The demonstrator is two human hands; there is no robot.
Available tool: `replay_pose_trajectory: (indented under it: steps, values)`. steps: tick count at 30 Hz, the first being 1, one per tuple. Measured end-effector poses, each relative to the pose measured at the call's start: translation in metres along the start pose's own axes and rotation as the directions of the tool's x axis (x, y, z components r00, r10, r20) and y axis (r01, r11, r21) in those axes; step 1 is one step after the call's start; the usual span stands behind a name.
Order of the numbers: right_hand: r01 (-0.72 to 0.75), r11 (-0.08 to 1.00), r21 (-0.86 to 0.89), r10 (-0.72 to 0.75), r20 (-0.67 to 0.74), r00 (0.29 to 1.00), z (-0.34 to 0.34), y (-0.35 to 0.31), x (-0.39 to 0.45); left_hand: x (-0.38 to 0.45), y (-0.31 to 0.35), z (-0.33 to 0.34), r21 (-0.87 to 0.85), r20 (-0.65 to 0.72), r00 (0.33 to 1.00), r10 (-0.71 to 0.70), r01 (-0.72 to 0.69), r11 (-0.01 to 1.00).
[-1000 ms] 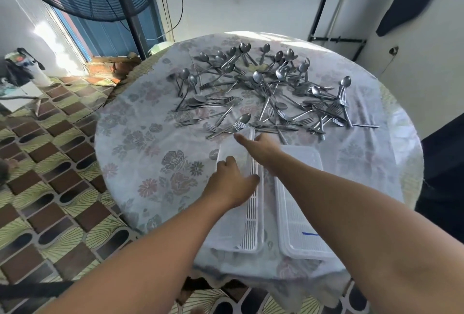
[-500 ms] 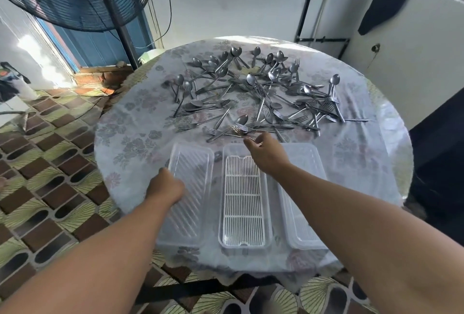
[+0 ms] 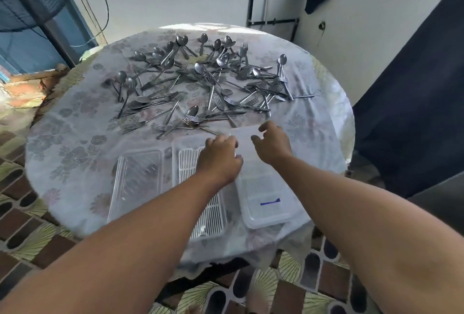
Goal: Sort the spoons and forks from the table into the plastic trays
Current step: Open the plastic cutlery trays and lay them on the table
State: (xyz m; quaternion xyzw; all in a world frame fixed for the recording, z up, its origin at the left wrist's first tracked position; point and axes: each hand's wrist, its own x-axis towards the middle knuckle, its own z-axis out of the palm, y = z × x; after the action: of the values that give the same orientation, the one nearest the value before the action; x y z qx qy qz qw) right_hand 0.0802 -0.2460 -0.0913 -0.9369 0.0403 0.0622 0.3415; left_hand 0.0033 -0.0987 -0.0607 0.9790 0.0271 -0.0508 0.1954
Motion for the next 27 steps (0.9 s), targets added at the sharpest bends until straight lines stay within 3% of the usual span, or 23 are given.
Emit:
replay_pose_trajectory:
  steps: [5,15,18,21,24,27]
  values:
    - [-0.054,0.997,0.047,0.053,0.036,0.998,-0.009,0.022,0.008,0.007,0.046,0.026,0.151,0.180,0.977,0.115,-0.143,0.978]
    - [-0.148,0.972,0.184,0.107,0.212,0.971,0.000,0.034,0.030,0.019,0.052,0.037,0.278,0.309,0.951,-0.003,-0.088,0.957]
    - [-0.304,0.892,0.335,0.229,0.244,0.942,0.008,0.028,0.038,0.023,0.057,0.034,0.318,0.335,0.942,-0.030,-0.083,0.945]
    - [-0.402,0.838,0.368,0.320,0.265,0.909,0.016,0.019,0.045,0.023,0.059,0.036,0.347,0.358,0.932,-0.051,-0.083,0.934]
    - [-0.524,0.711,0.469,0.433,0.296,0.851,0.018,0.009,0.056,0.024,0.058,0.039,0.337,0.372,0.926,-0.065,-0.070,0.939]
    - [-0.544,0.676,0.497,0.427,0.337,0.839,0.023,0.013,0.069,0.023,0.057,0.039,0.307,0.371,0.926,-0.067,-0.054,0.950]
